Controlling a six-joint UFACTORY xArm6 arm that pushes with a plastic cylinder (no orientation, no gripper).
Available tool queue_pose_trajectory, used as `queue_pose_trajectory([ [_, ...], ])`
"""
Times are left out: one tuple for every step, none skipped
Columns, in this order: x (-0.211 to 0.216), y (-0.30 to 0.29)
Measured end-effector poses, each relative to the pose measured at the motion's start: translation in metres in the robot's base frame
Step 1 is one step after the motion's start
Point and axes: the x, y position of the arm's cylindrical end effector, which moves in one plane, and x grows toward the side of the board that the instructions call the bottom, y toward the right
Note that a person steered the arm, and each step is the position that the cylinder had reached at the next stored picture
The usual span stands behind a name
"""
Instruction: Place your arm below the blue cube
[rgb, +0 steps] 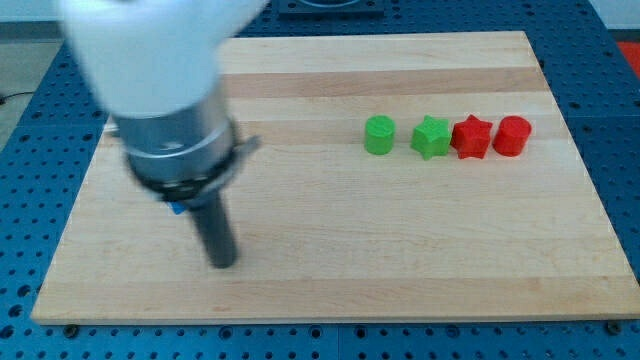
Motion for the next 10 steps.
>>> queue_pose_trajectory([
  [0.010,-0.085],
  [0.016,-0.152],
  [-0.034,-0.149],
  [-0.050,-0.088],
  [-0.050,-0.030],
  [-0.054,-0.006],
  [-0.046,-0.008],
  [-0.034,-0.045],
  [-0.040,-0.083],
  [-0.058,-0.099],
])
